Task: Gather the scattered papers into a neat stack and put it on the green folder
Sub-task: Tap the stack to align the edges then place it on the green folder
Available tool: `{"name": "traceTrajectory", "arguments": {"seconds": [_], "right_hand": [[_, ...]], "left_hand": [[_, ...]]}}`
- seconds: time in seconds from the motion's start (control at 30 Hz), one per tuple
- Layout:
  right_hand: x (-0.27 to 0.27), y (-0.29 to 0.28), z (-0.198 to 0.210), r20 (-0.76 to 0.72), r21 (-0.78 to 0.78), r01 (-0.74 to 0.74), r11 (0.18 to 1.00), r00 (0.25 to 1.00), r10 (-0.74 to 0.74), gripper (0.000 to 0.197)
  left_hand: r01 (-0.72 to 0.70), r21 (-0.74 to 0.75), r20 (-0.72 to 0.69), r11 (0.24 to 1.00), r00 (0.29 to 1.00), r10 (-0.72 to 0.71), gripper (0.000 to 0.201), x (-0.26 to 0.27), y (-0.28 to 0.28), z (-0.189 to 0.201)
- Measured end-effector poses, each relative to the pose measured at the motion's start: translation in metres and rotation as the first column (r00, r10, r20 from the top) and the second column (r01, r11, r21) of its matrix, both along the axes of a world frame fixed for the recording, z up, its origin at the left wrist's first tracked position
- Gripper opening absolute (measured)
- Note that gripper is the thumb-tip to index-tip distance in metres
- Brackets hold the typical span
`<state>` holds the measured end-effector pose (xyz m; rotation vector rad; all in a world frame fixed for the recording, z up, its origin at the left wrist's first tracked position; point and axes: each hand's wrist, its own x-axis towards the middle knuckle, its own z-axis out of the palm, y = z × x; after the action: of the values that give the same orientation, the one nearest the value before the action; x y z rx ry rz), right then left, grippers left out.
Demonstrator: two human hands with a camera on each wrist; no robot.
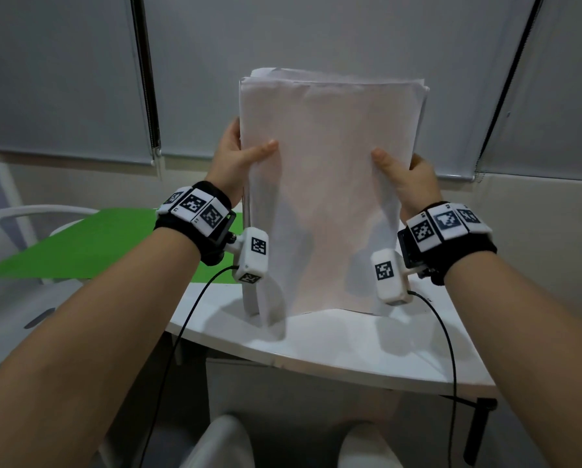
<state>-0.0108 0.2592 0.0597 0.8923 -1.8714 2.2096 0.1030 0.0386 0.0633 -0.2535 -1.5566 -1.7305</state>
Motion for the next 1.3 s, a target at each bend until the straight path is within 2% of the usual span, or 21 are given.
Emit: {"name": "traceTrajectory", "arguments": {"seconds": [0.2,0.27,0.33,0.43,0.57,0.67,0.73,0.8,0.87,0.9,1.0,1.07,1.17,1.3], "right_hand": [[0.005,0.001,-0.007,-0.001,-0.034,-0.014,0.999,1.0,0.014,0.031],[0.008,0.003,-0.002,-0.025,-0.022,-0.017,1.0,1.0,0.017,0.034],[0.009,0.005,0.009,-0.07,-0.07,-0.034,0.997,0.997,0.029,0.043],[0.011,0.007,0.027,-0.134,-0.1,-0.029,0.995,0.991,0.016,0.055],[0.01,0.003,0.029,-0.167,-0.118,0.001,0.993,0.986,-0.021,0.047],[0.007,0.004,0.024,-0.162,-0.107,0.009,0.994,0.986,-0.026,0.021],[0.004,0.006,0.012,-0.125,-0.078,-0.02,0.997,0.992,0.01,0.016],[0.001,0.005,-0.011,-0.051,-0.004,-0.042,0.999,0.998,0.042,0.027],[-0.002,0.003,-0.04,0.061,0.097,-0.042,0.994,0.997,0.037,0.063],[-0.005,0.001,-0.054,0.104,0.135,-0.041,0.99,0.994,0.027,0.074],[-0.009,-0.001,-0.079,0.182,0.159,-0.074,0.985,0.982,0.045,0.071],[-0.012,0.0,-0.083,0.194,0.161,-0.086,0.983,0.979,0.054,0.078],[-0.013,0.001,-0.081,0.198,0.115,-0.161,0.98,0.971,0.136,0.085],[-0.015,0.006,-0.067,0.131,0.051,-0.198,0.979,0.973,0.19,0.087]], "left_hand": [[-0.097,0.01,0.012,0.995,0.995,0.097,0.012,0.001,0.006,-0.008],[-0.111,-0.011,0.03,0.994,0.993,0.111,0.015,0.004,0.007,-0.006],[-0.128,-0.043,0.025,0.991,0.991,0.129,0.028,0.007,0.006,0.003],[-0.131,-0.064,-0.042,0.989,0.991,0.128,0.035,0.009,0.007,0.02],[-0.116,-0.084,-0.085,0.99,0.99,0.109,0.029,0.009,0.007,0.026],[-0.108,-0.071,-0.07,0.992,0.992,0.103,0.033,0.009,0.004,0.018],[-0.068,-0.045,-0.011,0.997,0.998,0.068,0.037,0.008,0.001,0.005],[-0.012,-0.059,0.083,0.998,0.996,0.017,0.04,0.005,-0.001,-0.018],[0.04,-0.058,0.196,0.998,0.98,-0.028,0.036,0.002,0.0,-0.048],[0.05,-0.036,0.232,0.998,0.972,-0.04,0.033,0.002,0.002,-0.061],[0.02,0.028,0.249,0.999,0.968,-0.027,0.025,-0.001,0.005,-0.084],[-0.04,0.041,0.226,0.998,0.974,0.029,0.024,-0.003,0.007,-0.086],[-0.11,0.04,0.165,0.993,0.981,0.102,0.024,-0.005,0.013,-0.083],[-0.069,0.004,0.131,0.998,0.989,0.068,0.026,-0.004,0.011,-0.07]]}}
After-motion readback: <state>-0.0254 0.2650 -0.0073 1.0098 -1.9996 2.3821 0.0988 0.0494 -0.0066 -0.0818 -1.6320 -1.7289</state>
